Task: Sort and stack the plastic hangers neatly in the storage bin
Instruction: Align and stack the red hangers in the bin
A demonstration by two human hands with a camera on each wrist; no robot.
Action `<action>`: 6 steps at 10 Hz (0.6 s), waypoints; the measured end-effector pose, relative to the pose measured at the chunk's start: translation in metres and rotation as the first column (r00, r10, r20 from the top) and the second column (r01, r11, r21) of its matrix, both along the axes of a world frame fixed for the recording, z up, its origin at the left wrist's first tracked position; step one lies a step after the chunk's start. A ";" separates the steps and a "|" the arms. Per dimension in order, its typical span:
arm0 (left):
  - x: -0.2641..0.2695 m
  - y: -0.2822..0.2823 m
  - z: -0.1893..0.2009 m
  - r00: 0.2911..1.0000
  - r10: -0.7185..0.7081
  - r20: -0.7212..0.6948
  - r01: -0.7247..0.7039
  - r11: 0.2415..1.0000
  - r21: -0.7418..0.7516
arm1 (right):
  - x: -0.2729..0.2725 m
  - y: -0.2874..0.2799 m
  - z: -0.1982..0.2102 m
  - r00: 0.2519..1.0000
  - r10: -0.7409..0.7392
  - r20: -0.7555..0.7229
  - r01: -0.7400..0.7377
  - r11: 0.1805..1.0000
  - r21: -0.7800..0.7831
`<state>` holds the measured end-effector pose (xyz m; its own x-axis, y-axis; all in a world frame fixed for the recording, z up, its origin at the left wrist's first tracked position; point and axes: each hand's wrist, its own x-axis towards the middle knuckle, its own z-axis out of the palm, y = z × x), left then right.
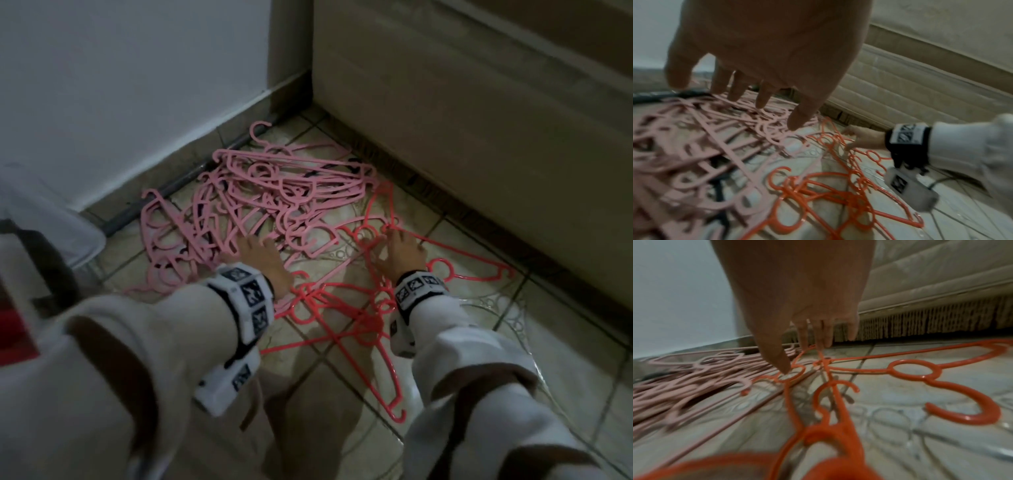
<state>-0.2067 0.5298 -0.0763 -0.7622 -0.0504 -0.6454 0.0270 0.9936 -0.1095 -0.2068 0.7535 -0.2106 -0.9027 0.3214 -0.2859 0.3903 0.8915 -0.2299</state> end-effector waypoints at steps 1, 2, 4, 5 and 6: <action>0.014 0.024 -0.031 1.000 0.006 0.013 -0.008 0.985 0.172 | -0.015 0.026 -0.001 0.978 -0.153 0.140 0.162 0.985 -0.058; 0.025 0.033 -0.057 0.992 0.078 0.100 -0.102 0.959 0.265 | -0.015 0.048 -0.005 0.951 -0.189 0.246 0.203 0.979 -0.032; 0.043 0.037 -0.096 0.954 0.158 0.254 -0.216 0.951 0.220 | 0.003 0.052 -0.019 0.948 -0.221 0.228 0.203 0.974 0.100; 0.047 0.037 -0.106 0.928 0.169 0.331 -0.272 0.916 0.294 | 0.015 0.037 -0.021 0.971 -0.198 0.137 0.174 0.970 0.167; 0.049 0.043 -0.107 0.917 0.174 0.358 -0.346 0.791 0.504 | 0.026 0.031 -0.026 0.992 -0.083 0.095 0.093 0.990 -0.102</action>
<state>-0.1578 0.5727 -0.1835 -0.5557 0.2060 -0.8054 -0.2981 0.8550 0.4244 -0.1806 0.7844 -0.2371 -0.8410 0.3623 -0.4018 0.4899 0.8251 -0.2814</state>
